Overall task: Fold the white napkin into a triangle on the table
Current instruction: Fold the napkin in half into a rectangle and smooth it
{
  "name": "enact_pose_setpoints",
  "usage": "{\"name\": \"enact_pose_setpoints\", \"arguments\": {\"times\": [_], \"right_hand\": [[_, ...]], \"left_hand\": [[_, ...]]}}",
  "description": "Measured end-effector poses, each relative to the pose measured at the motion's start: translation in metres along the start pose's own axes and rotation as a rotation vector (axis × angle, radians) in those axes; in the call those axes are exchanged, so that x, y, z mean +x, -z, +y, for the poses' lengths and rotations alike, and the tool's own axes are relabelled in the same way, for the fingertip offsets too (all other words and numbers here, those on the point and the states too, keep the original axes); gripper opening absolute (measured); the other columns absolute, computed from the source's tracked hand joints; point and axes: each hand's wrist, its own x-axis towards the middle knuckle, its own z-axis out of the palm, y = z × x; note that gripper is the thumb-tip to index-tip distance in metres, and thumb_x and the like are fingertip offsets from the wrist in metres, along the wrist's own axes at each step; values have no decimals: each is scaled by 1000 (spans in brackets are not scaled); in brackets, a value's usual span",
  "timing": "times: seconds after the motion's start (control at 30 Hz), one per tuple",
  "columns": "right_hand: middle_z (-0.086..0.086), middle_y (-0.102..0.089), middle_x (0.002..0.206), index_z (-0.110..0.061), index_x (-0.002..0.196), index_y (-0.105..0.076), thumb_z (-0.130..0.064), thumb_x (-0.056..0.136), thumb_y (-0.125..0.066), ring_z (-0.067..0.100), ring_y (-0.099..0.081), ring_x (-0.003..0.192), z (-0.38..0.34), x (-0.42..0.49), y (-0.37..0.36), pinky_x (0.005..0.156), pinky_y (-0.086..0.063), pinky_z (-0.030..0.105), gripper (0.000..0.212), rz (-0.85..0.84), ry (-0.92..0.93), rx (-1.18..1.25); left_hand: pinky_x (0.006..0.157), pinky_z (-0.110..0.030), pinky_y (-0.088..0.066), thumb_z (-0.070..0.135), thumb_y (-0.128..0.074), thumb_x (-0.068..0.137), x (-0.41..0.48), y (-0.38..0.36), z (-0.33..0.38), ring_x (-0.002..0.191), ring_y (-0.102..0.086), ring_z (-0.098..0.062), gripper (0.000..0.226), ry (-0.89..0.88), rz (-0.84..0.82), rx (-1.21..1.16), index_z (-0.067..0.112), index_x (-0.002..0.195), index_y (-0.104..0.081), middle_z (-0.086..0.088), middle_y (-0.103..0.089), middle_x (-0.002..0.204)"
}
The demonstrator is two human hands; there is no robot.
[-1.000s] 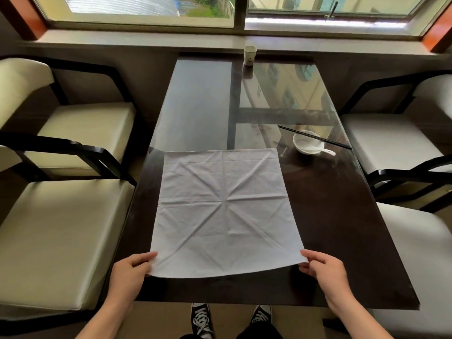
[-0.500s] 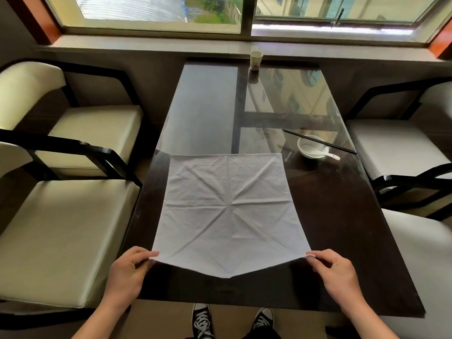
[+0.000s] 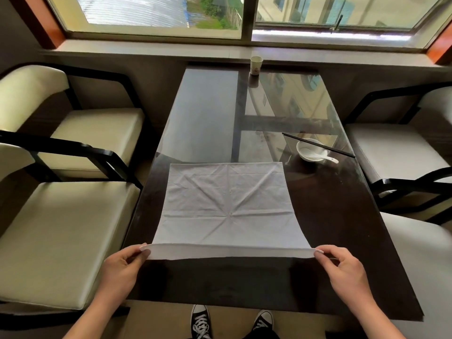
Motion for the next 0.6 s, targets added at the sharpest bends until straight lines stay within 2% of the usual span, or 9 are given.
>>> {"name": "enact_pose_setpoints", "arguments": {"times": [0.1,0.33,0.4,0.47,0.6], "right_hand": [[-9,-69,92,-35,91,-72,-18,89,-74,8,-64,87,-1,2,2,68,-47,21,18,-3,13,10],[-11,-73,90,-36,89,-72,-17,88,-75,7,-68,86,-10,16,1,68,-49,6,20,26,13,61],[-13,-74,88,-42,87,-71,-19,88,-75,4,-68,85,-15,23,0,67,-50,14,23,31,9,73],[-17,-73,85,-44,86,-69,-21,89,-74,-1,-67,85,-21,31,-2,67,-48,19,24,28,14,91],[-31,-68,91,-42,85,-69,-21,90,-72,-9,-62,88,-35,55,-5,66,-47,23,22,9,35,104]], "left_hand": [[67,-1,-47,13,-74,85,-1,0,3,84,-66,11,25,-6,16,-2,37,82,-74,27,-74,86],[61,-3,-48,14,-76,83,9,-5,14,78,-66,9,23,26,80,-42,37,80,-71,28,-73,78],[61,-12,-49,17,-76,83,14,-9,18,77,-67,1,19,40,108,-59,35,82,-72,19,-73,74],[65,-16,-47,17,-77,83,20,-12,21,82,-65,-1,15,47,124,-77,30,87,-74,18,-70,81],[64,-8,-51,11,-75,84,36,-20,29,82,-64,-2,24,25,144,-130,35,82,-70,14,-70,84]]}}
